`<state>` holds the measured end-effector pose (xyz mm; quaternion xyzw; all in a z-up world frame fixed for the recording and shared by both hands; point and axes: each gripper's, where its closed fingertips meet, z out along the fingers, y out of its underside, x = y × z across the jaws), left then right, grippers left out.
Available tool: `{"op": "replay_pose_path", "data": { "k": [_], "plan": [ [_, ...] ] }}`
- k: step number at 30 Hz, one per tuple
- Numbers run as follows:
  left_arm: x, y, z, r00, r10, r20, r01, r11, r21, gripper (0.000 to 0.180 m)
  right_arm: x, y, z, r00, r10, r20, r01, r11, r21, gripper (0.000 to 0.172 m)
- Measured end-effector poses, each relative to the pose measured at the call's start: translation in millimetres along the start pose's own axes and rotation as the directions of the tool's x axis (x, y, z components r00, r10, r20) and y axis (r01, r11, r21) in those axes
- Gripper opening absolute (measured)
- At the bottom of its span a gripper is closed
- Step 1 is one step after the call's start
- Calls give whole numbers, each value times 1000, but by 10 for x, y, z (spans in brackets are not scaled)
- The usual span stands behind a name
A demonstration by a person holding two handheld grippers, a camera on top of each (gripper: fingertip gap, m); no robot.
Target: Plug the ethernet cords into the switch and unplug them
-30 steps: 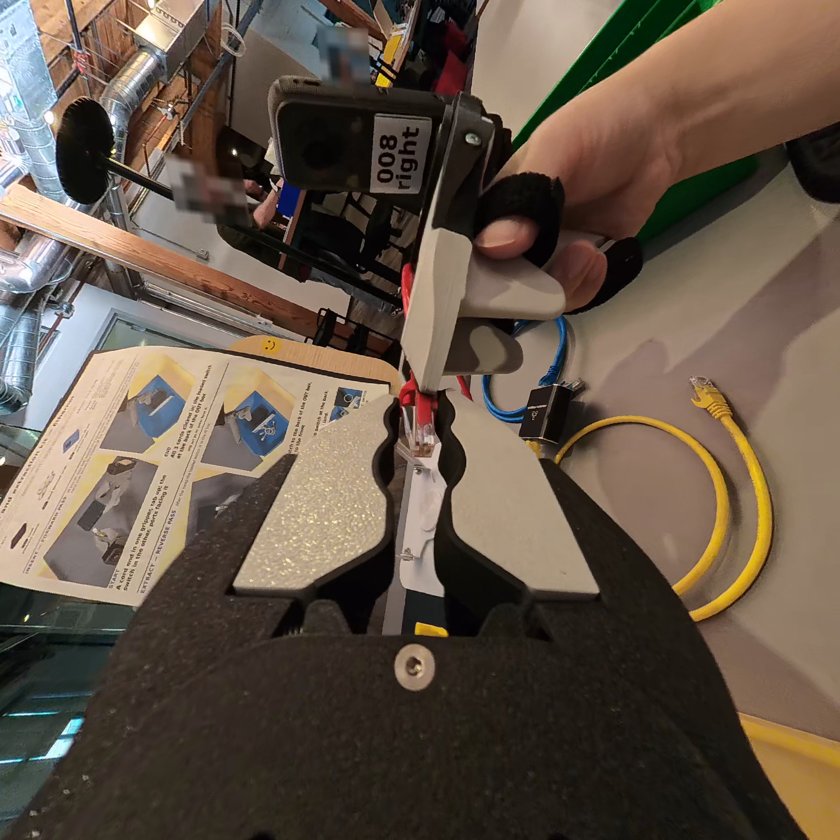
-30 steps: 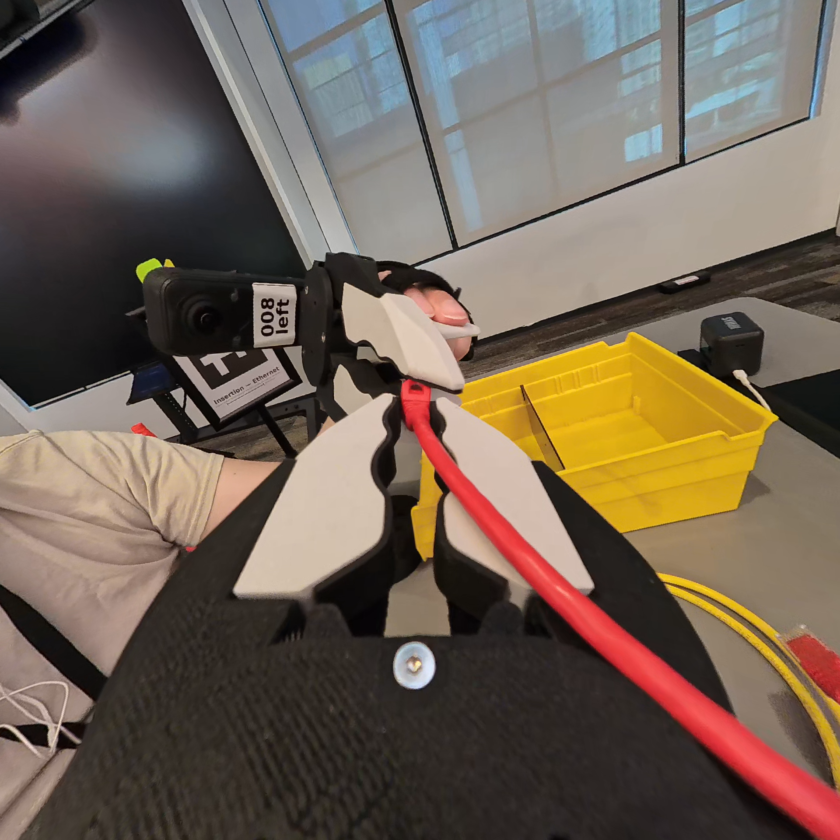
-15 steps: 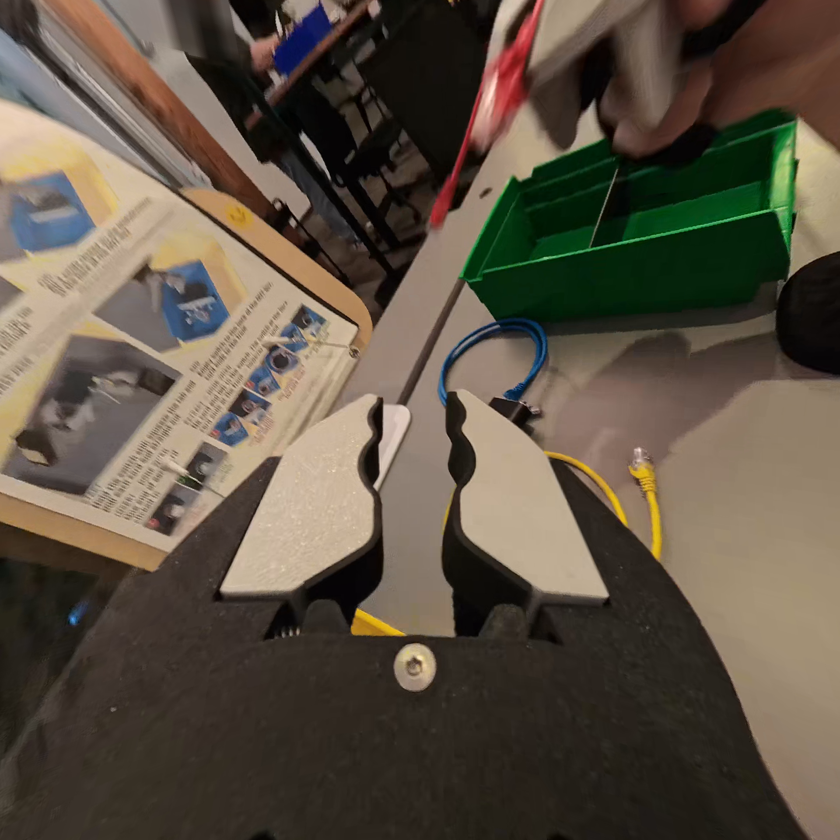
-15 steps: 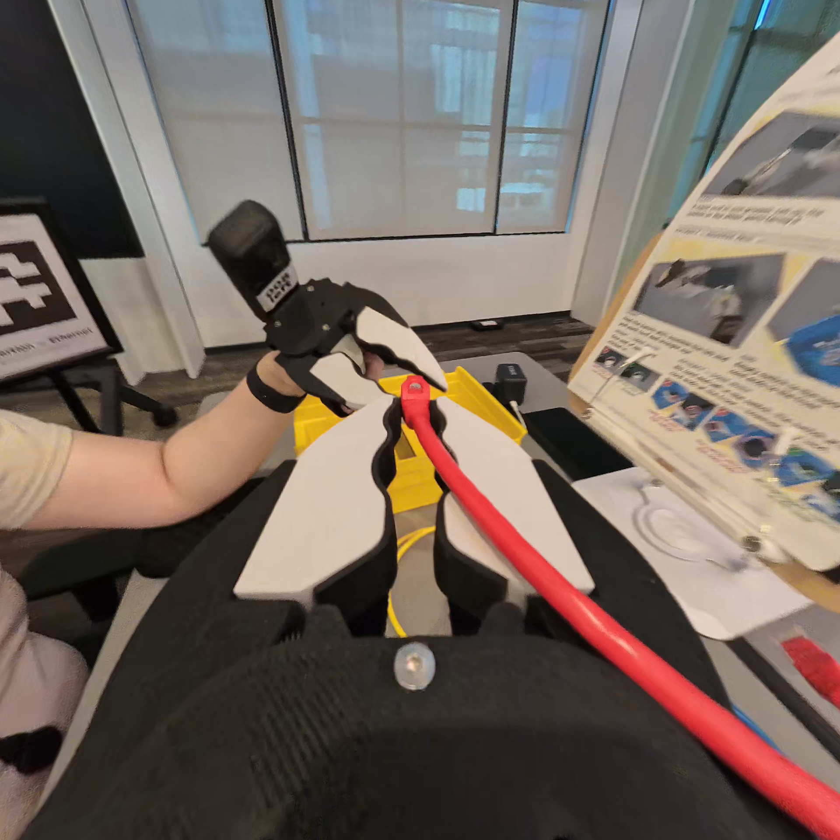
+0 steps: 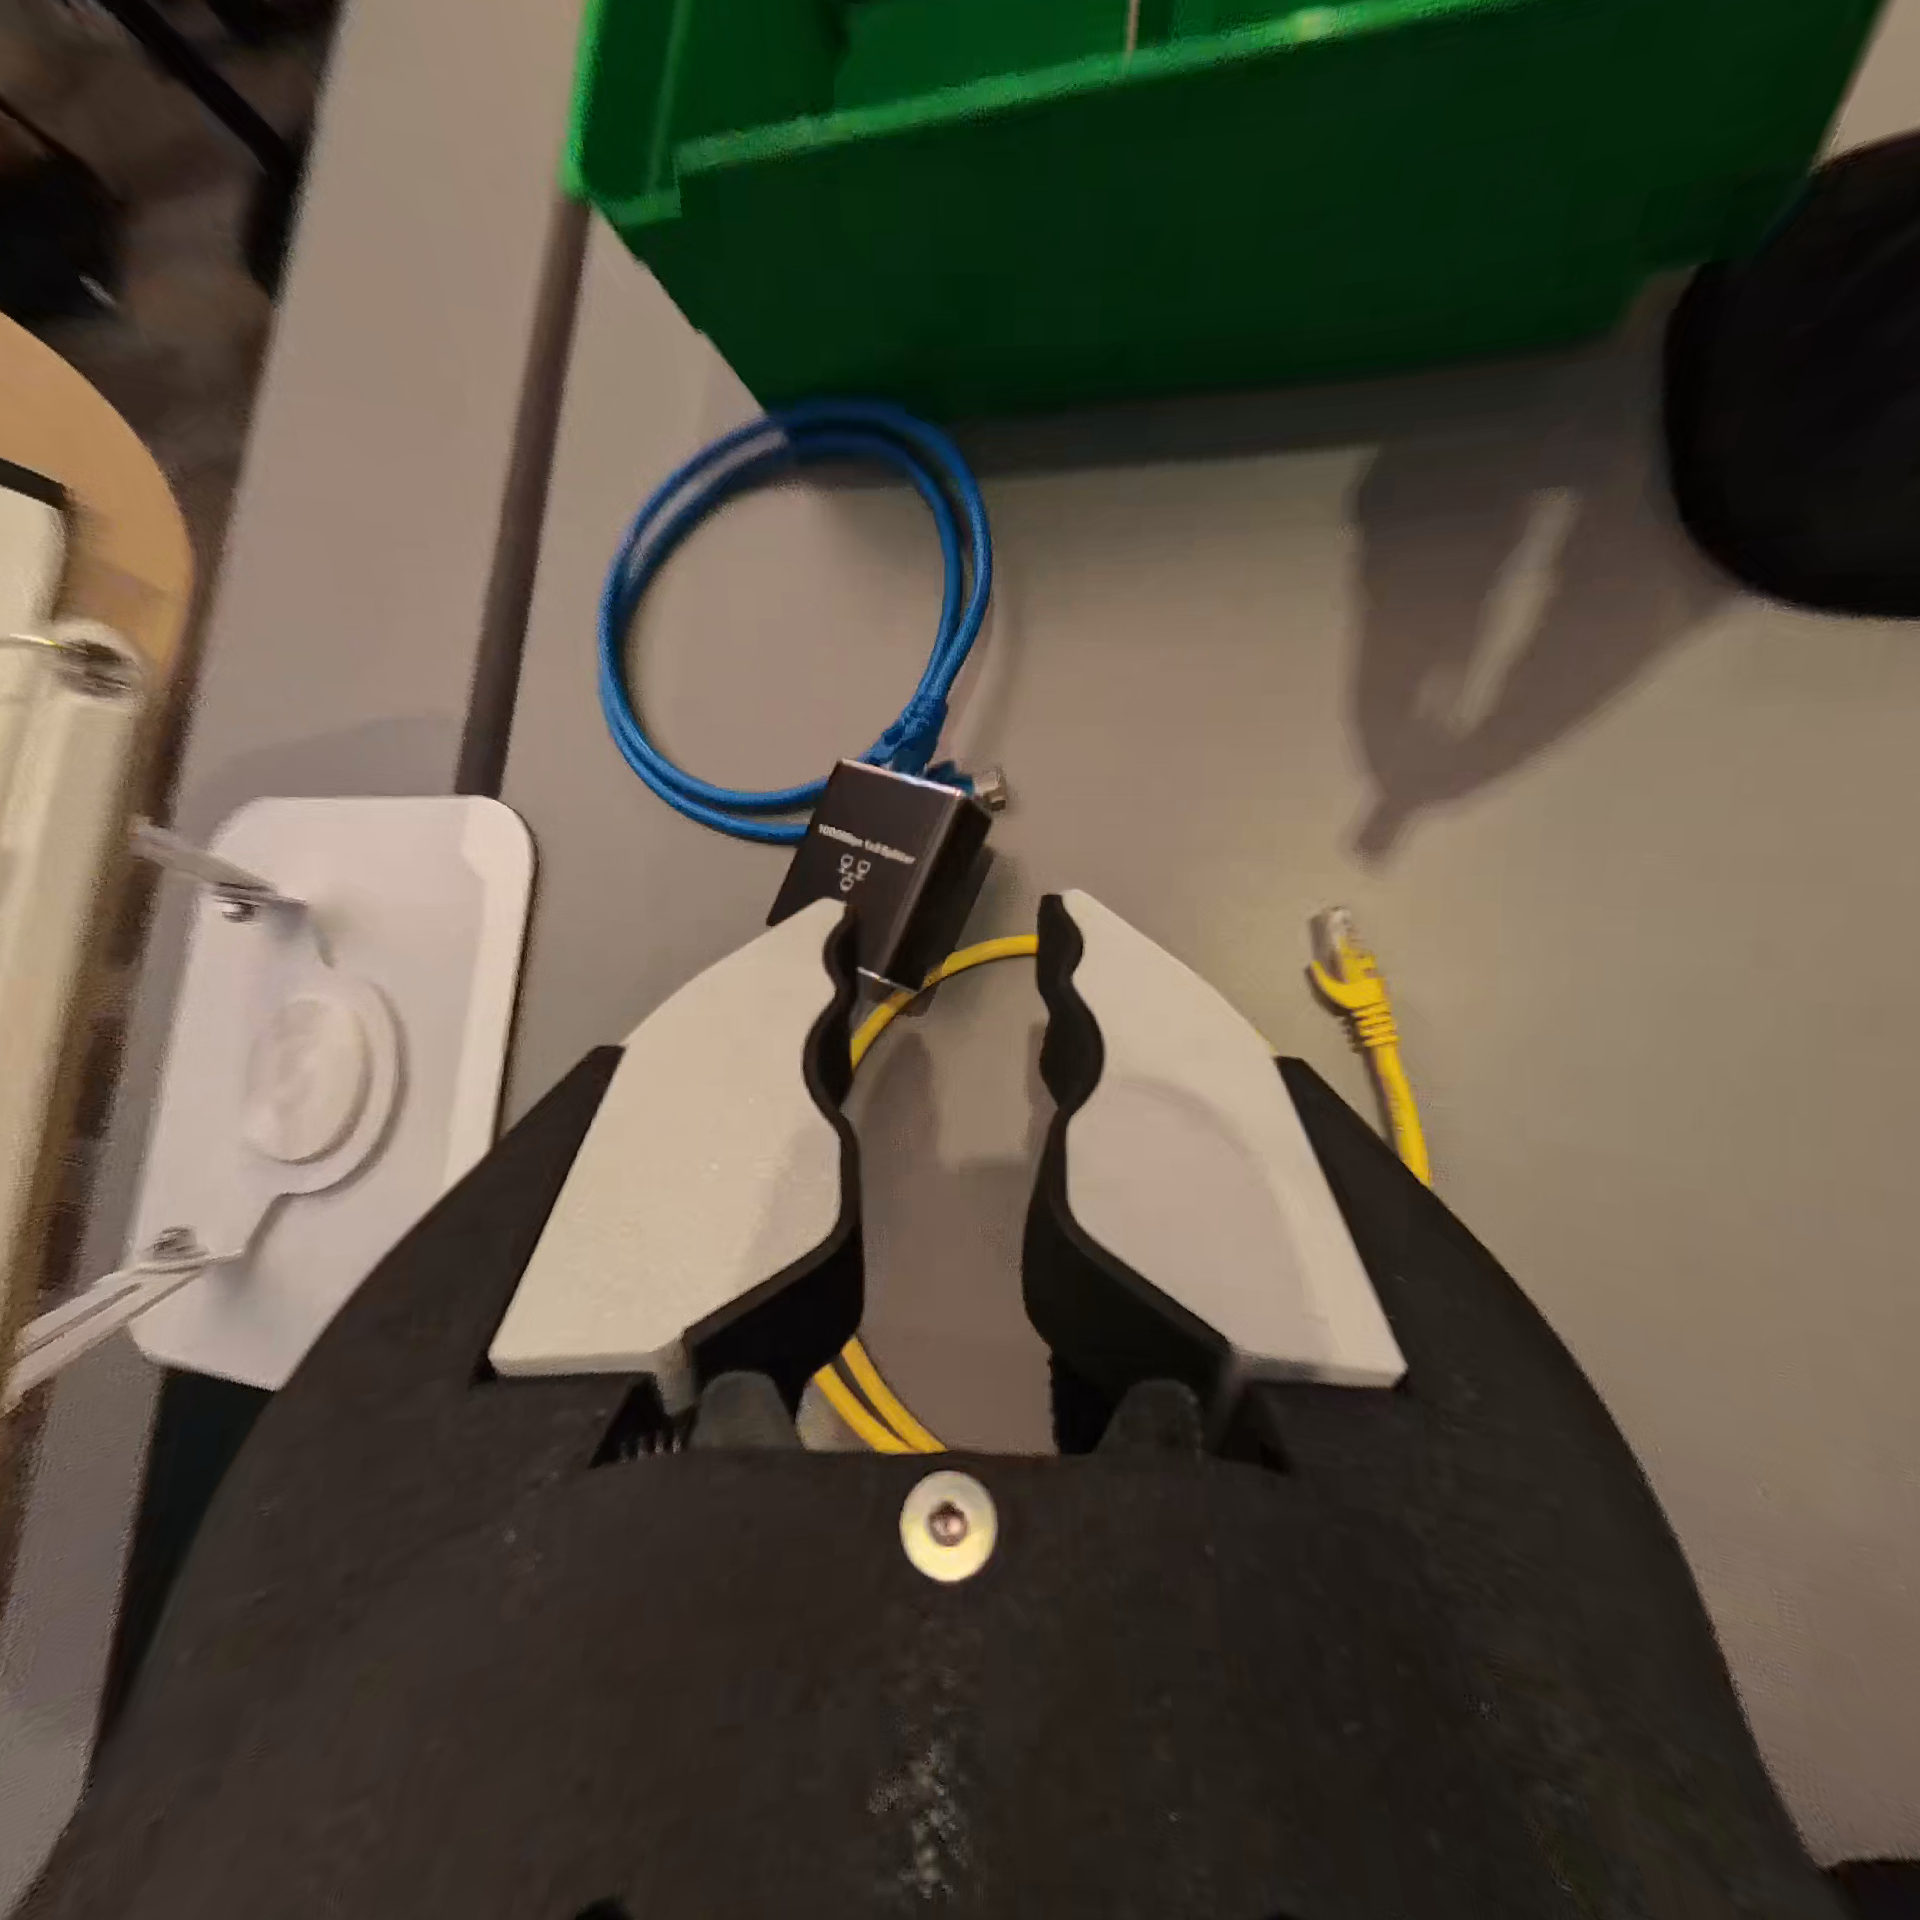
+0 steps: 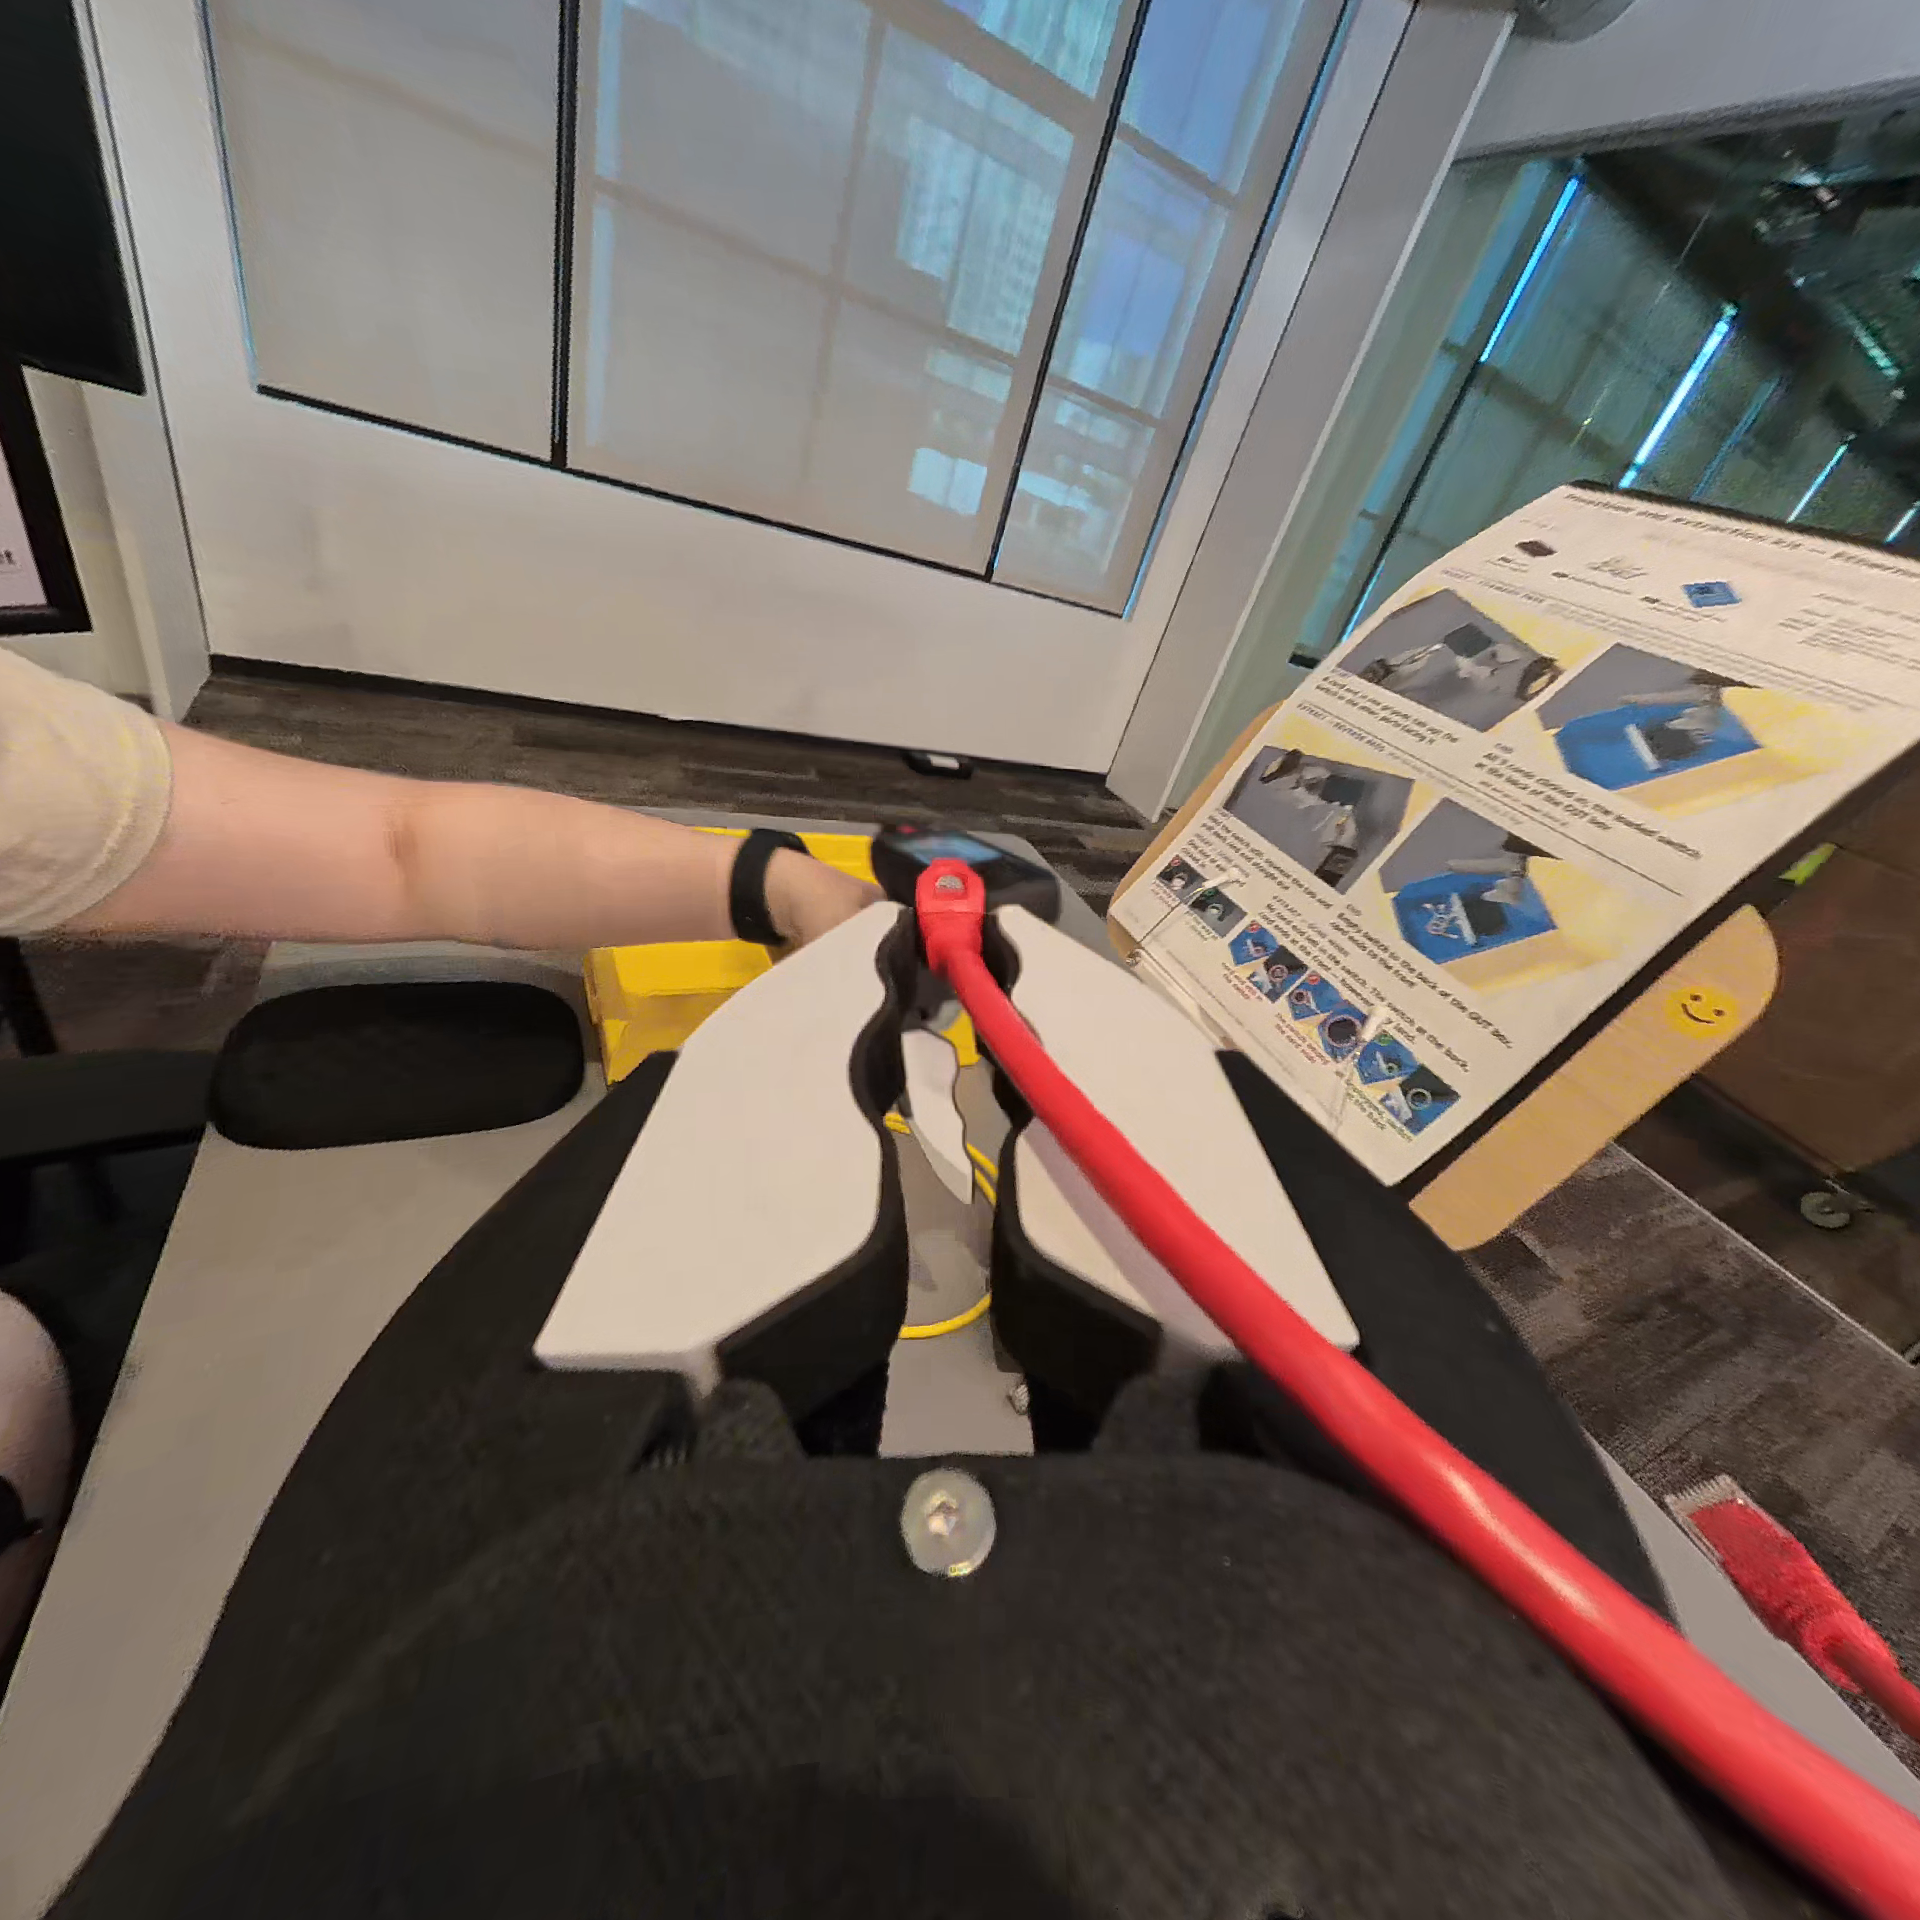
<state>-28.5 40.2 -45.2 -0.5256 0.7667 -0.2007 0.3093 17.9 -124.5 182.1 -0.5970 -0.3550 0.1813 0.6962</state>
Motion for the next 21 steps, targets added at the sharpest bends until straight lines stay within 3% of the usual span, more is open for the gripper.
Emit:
{"op": "replay_pose_path", "data": {
  "k": [3,7,14,21],
  "plan": [
    [-140,190,336,991,-38,-126,22,992,-127,41,85,62,-77,1000,26,-2,-26,1000,12,12],
    [-214,324,618,975,40,-219,-82,979,-188,70,235,133,-140,997,75,-14,-75,997,35,12],
    [-194,427,918,925,-3,-380,-86,973,-216,63,394,242,-141,994,104,-23,-103,994,34,12],
    [-184,472,993,931,-28,-364,-50,978,-204,60,476,220,-217,994,113,-10,-112,990,83,12]
  ]
}}
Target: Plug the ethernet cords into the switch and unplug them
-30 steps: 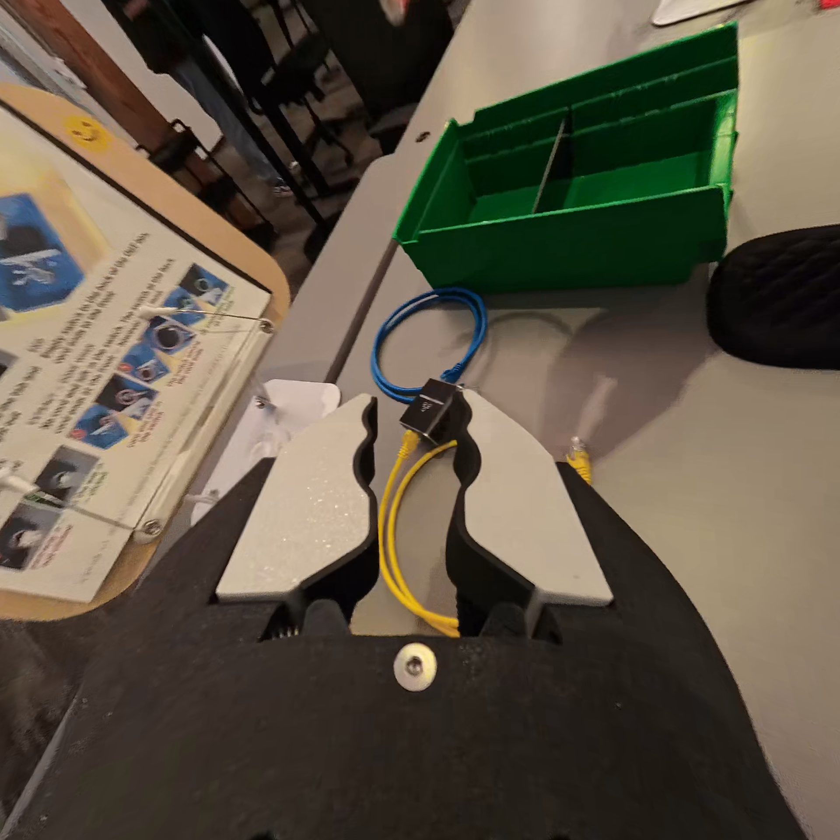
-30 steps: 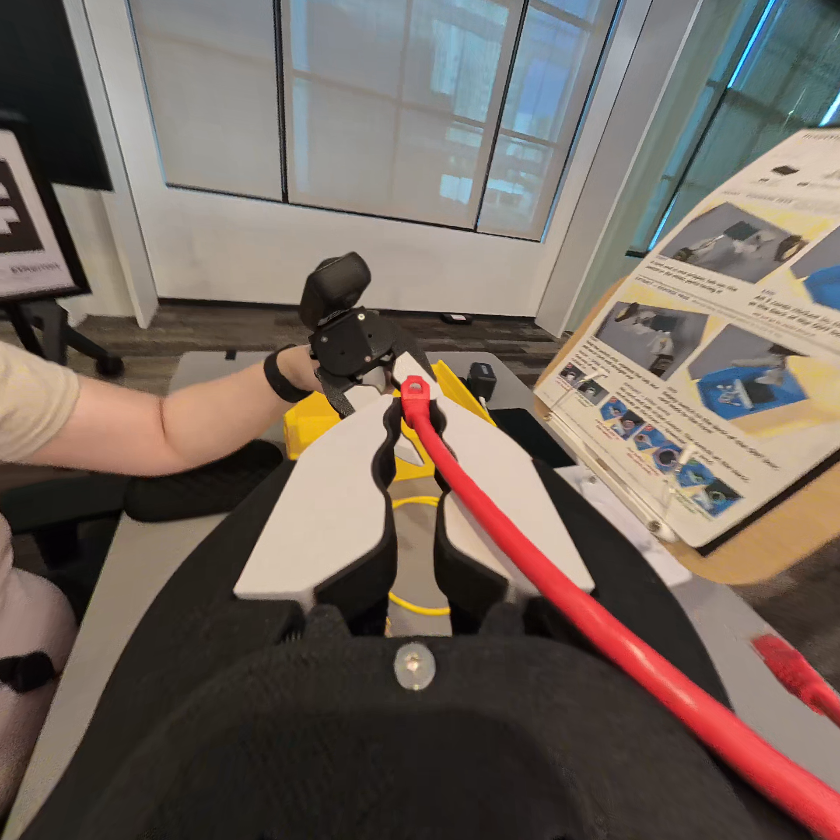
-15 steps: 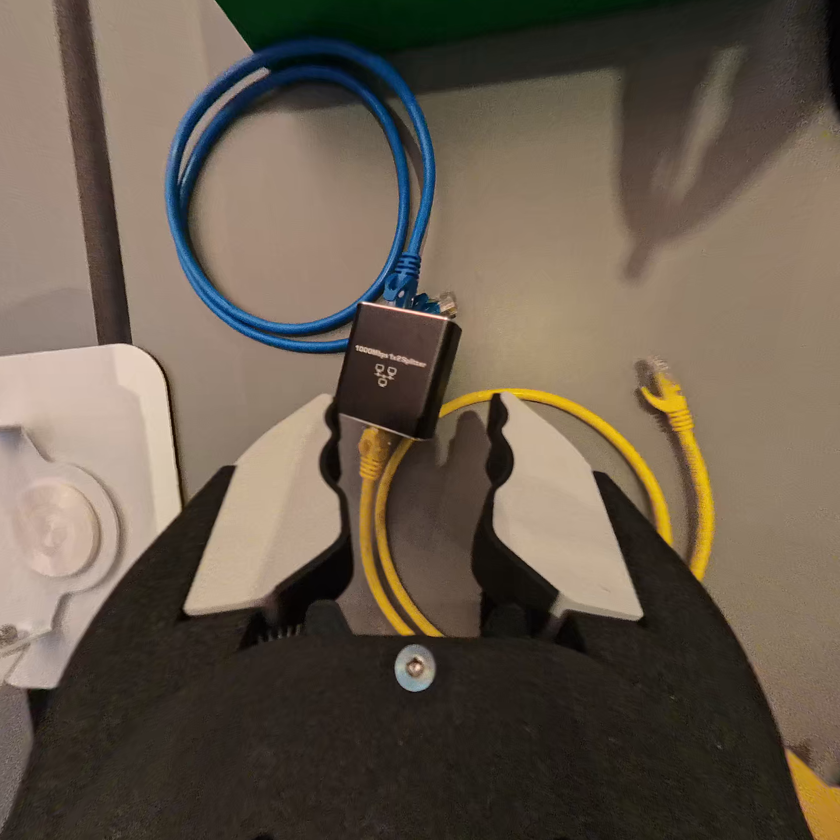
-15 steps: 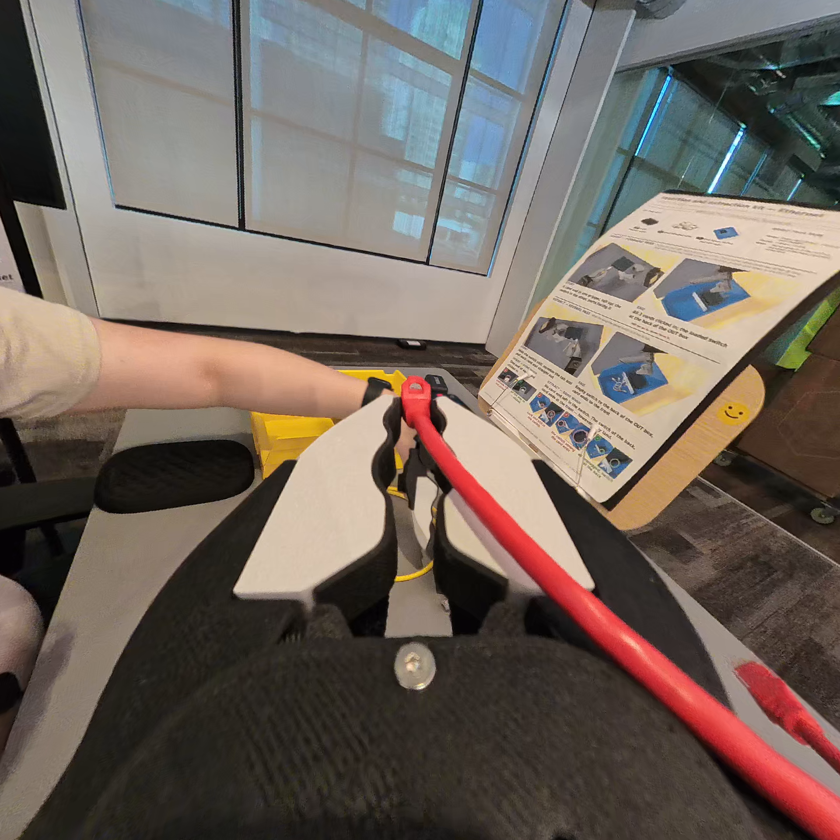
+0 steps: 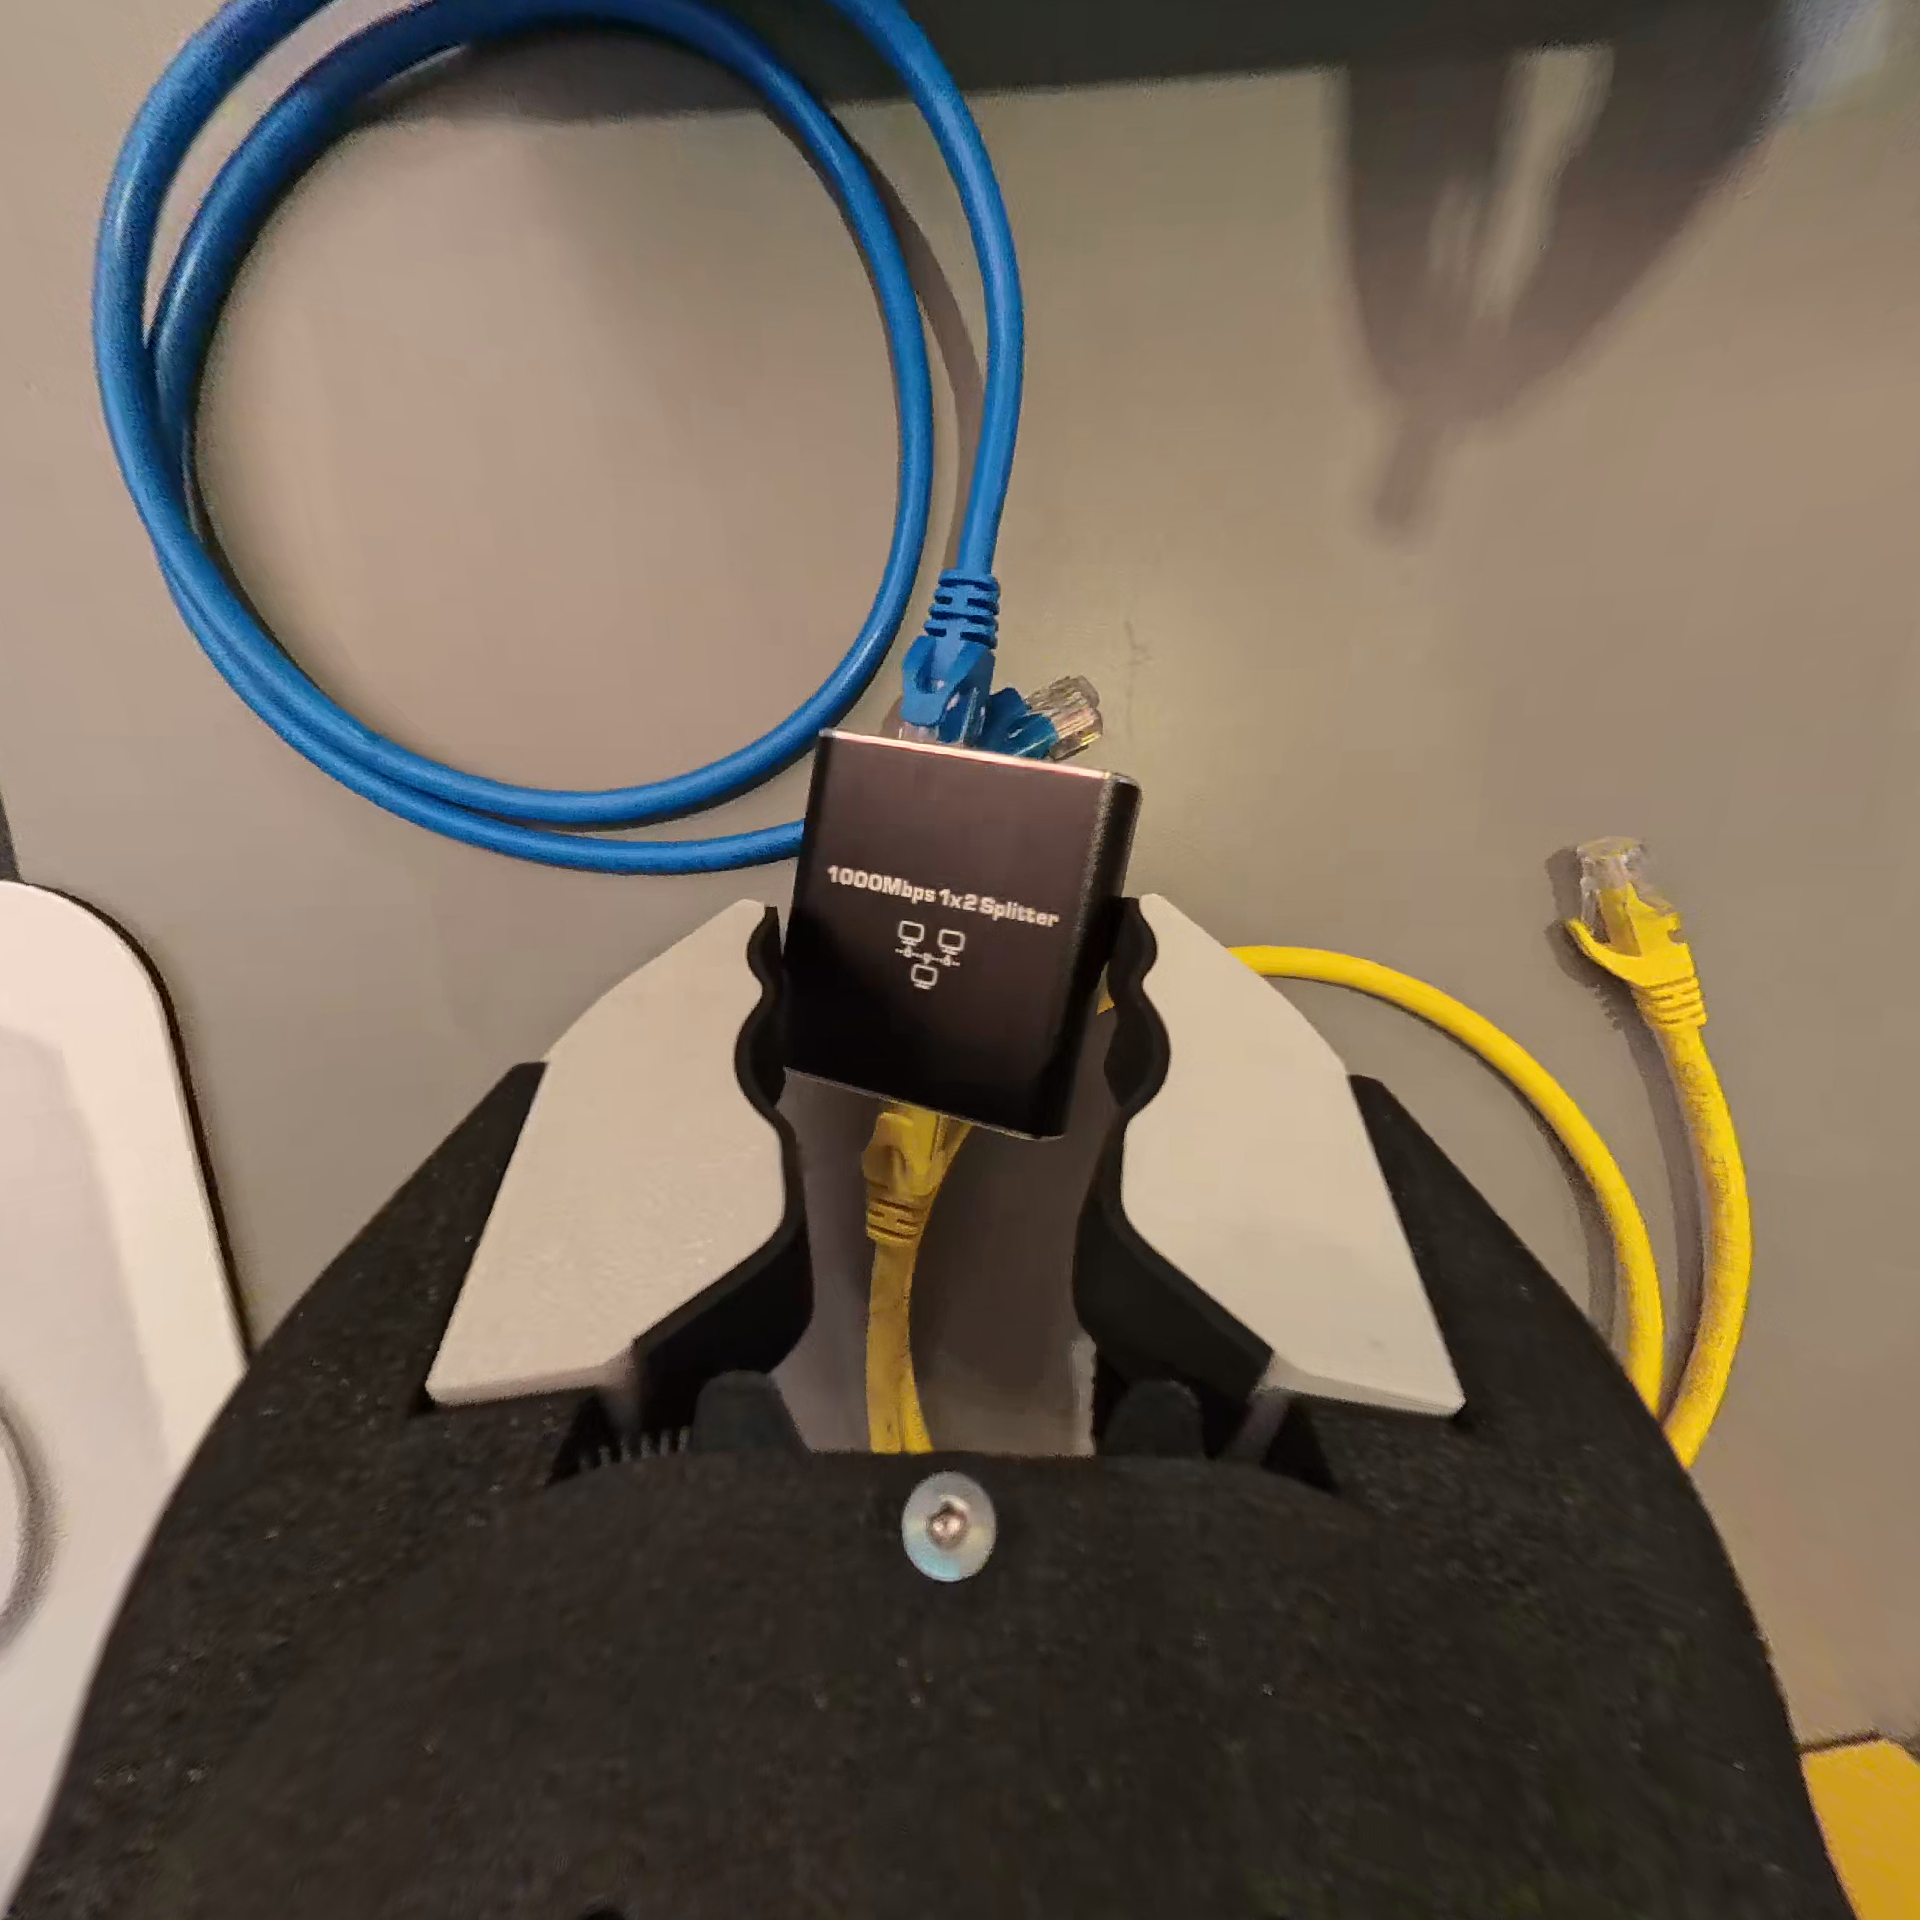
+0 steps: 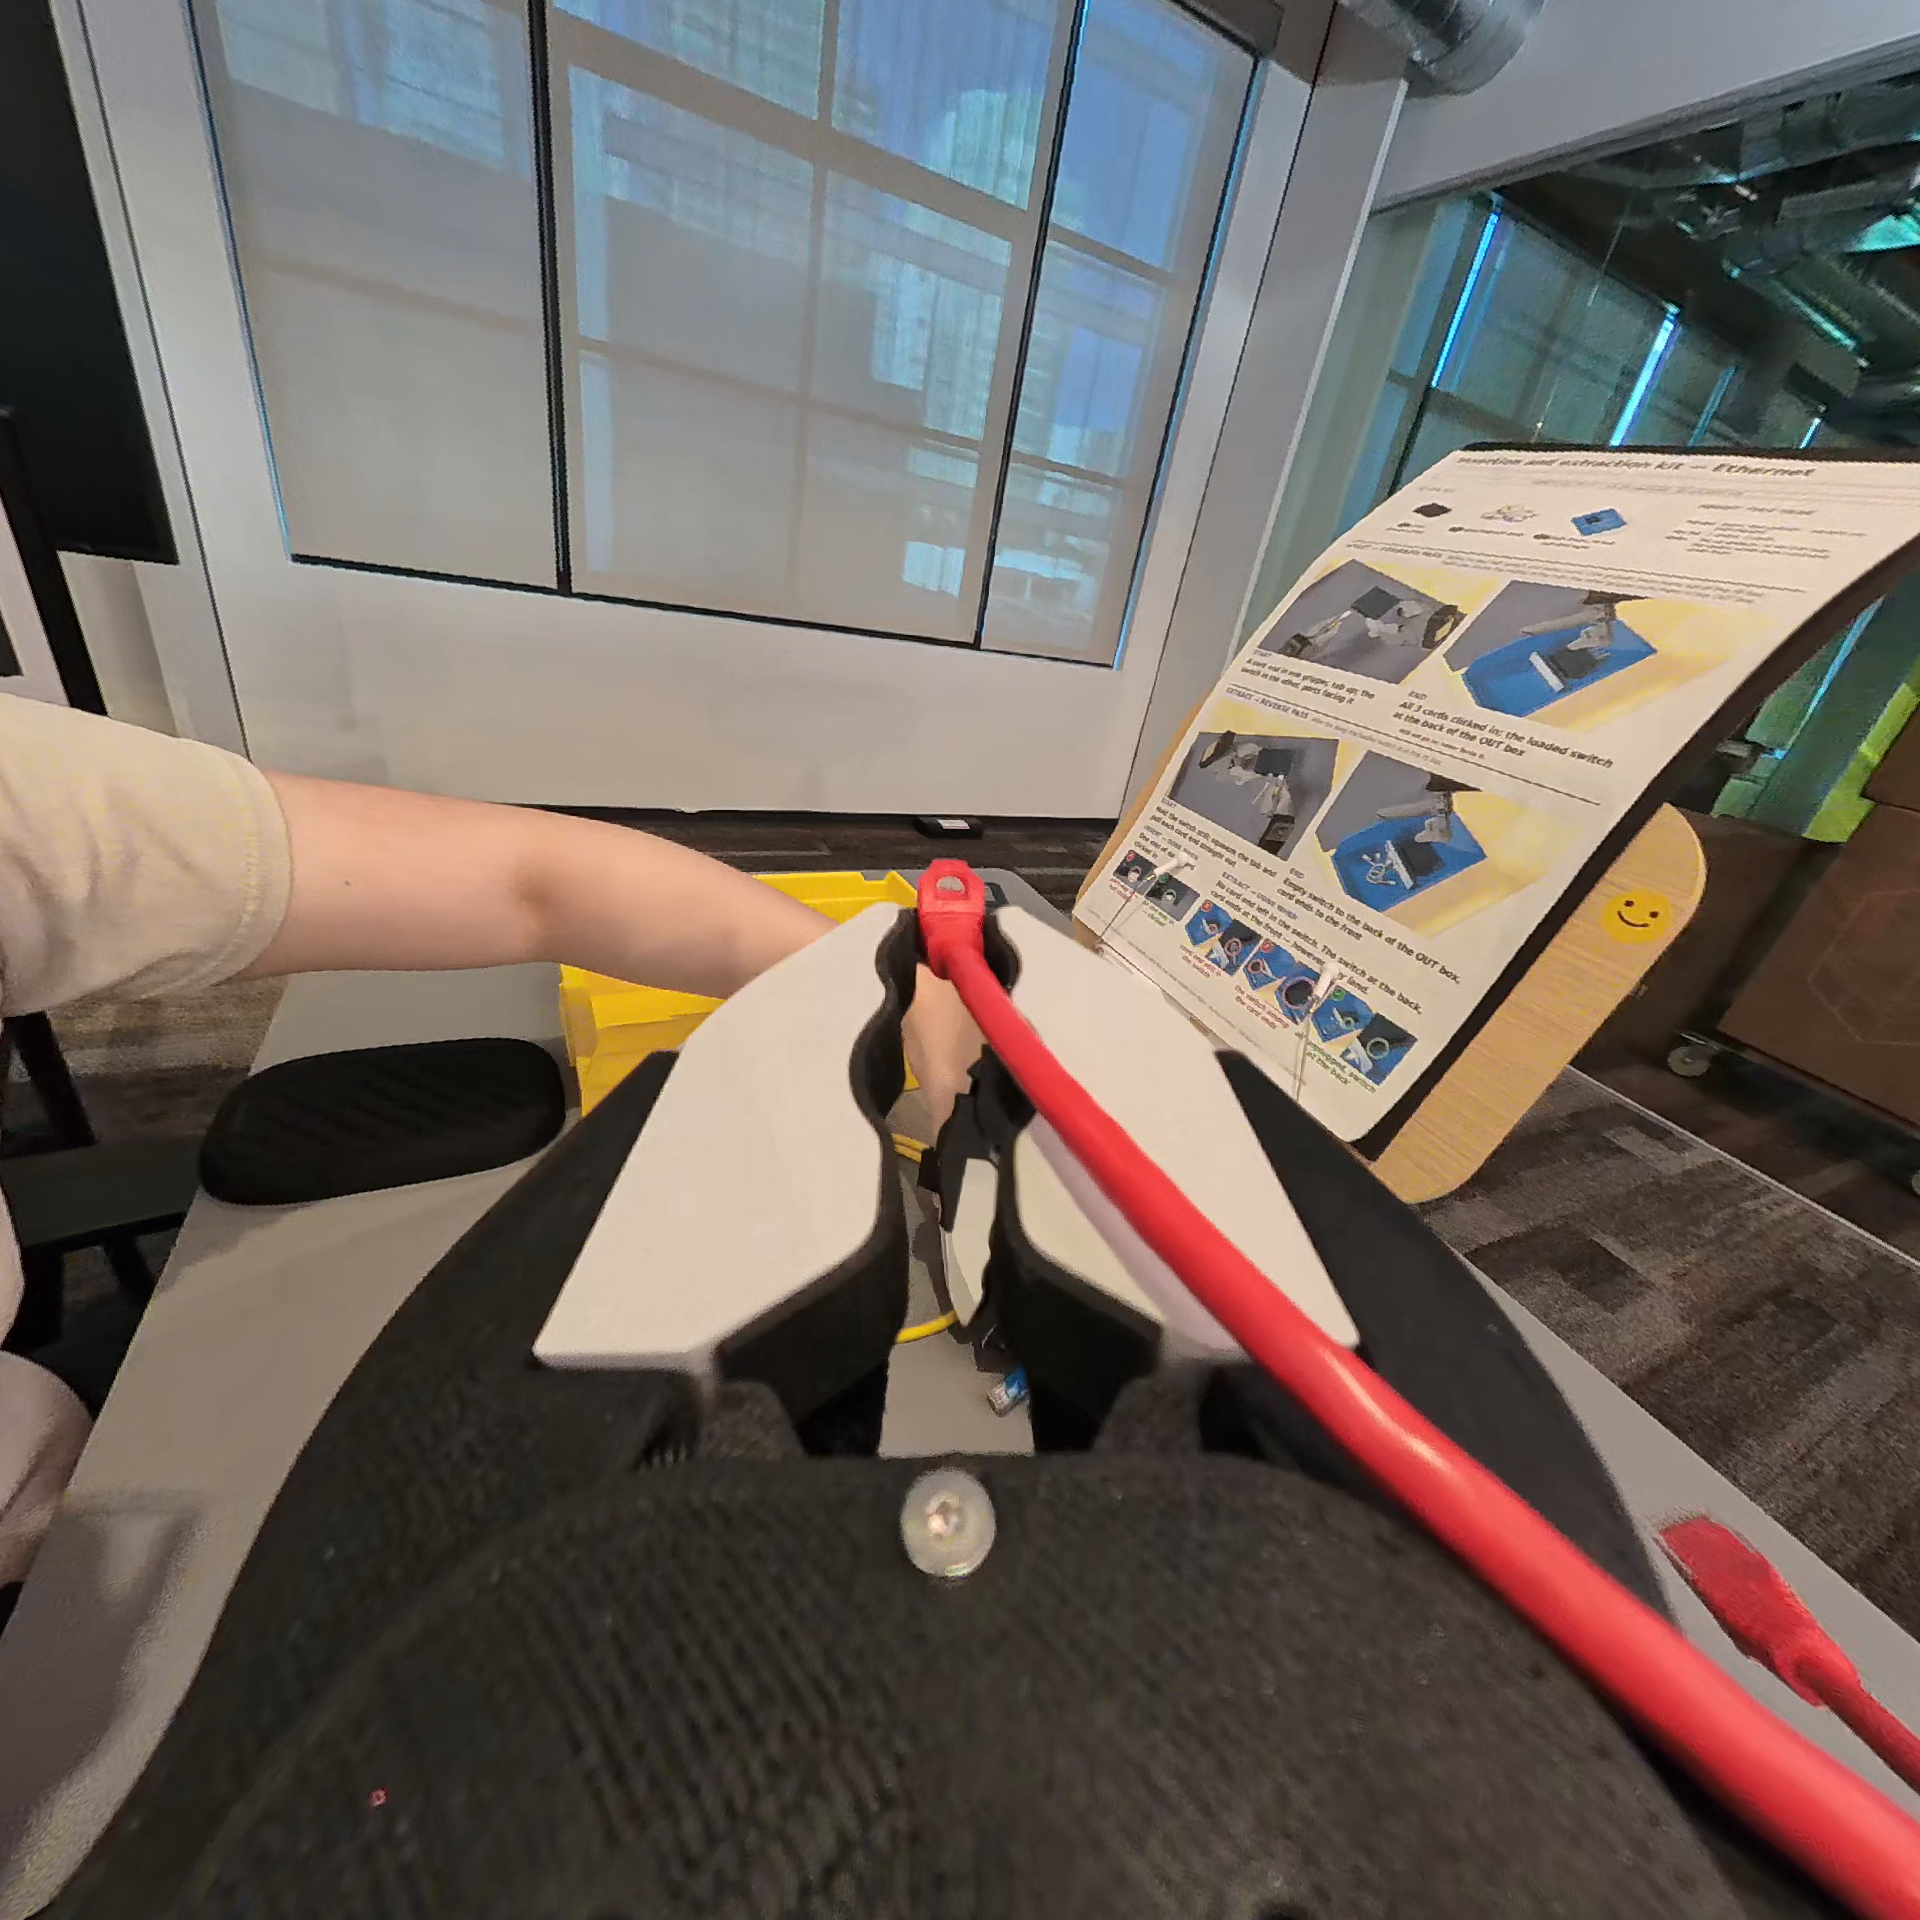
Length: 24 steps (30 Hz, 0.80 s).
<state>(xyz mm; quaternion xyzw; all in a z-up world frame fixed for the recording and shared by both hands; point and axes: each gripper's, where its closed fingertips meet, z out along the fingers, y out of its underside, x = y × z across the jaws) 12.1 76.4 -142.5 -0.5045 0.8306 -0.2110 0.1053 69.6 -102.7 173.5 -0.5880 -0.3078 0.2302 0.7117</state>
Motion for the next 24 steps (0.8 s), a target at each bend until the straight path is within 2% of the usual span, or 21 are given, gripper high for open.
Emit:
{"op": "replay_pose_path", "data": {
  "k": [10,15,19,24],
  "plan": [
    [3,104,-27,995,-95,4,95,995,-22,68,21,82,28,1000,5,-3,-5,999,-33,12],
    [5,114,-51,993,-119,-22,119,993,4,64,38,94,-8,1000,14,-7,-15,1000,-28,12],
    [46,123,-197,991,-133,7,133,991,-16,64,78,114,-36,1000,20,-18,-21,999,-26,12],
    [166,-9,-526,968,-248,33,245,966,83,64,143,172,3,999,44,-24,-45,998,-39,12]
  ]
}}
